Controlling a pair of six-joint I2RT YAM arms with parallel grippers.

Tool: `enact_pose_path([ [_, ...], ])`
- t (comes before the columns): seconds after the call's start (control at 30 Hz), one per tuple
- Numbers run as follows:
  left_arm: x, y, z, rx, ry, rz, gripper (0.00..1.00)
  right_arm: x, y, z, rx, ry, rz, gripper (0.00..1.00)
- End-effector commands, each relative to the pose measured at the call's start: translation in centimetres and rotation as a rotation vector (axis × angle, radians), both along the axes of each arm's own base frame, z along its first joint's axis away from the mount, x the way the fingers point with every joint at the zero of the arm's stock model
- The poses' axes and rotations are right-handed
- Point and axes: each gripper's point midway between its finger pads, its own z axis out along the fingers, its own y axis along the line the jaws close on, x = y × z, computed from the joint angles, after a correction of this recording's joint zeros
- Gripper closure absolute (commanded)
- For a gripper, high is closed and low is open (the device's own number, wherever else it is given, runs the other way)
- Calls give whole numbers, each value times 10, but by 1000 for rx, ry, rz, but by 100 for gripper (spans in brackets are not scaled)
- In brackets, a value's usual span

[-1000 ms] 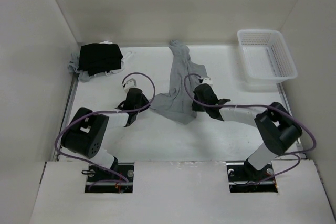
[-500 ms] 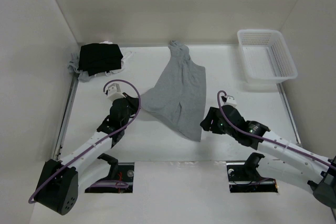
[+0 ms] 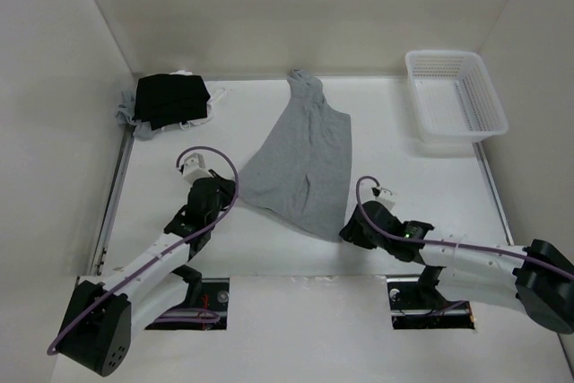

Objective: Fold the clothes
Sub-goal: Flatten the tank top out

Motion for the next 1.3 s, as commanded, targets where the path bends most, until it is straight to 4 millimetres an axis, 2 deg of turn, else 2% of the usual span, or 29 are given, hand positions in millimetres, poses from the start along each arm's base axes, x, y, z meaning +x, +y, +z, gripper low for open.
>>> enact_pose_path([
  [0.0, -2, -1, 6, -22, -25, -3, 95, 4, 6, -4, 79, 11, -80, 57],
  [0.13, -4, -1, 7, -33, -33, 0, 95, -2, 12, -7, 92, 48, -61, 59],
  [0.33, -3, -4, 18, -54, -62, -9, 94, -11, 7, -16, 13, 109, -22, 71],
  [0.63, -2, -12, 32, -88, -107, -28, 94, -16, -15, -18, -229, 133, -16, 67],
  [0.8, -1, -14, 38, -97, -138, -35, 94, -21, -5, -26, -276, 174, 17, 69],
  [0.93, 0, -14, 39, -100, -148, -41, 93, -22, 0, -33, -298, 196, 21, 77],
  [1.03, 1, -13, 39, -102, -149, -44, 93, -22, -2, -34, -299, 194, 3, 90],
  [1.13, 1, -12, 42, -105, -157, -38, 93, -12, -4, -17, -261, 117, -44, 96],
  [1.23, 5, -8, 61, -121, -197, -24, 94, 7, -9, 22, -211, -25, -94, 98],
  [1.27, 7, -7, 76, -130, -224, -17, 94, 15, -13, 42, -204, -87, -104, 99],
])
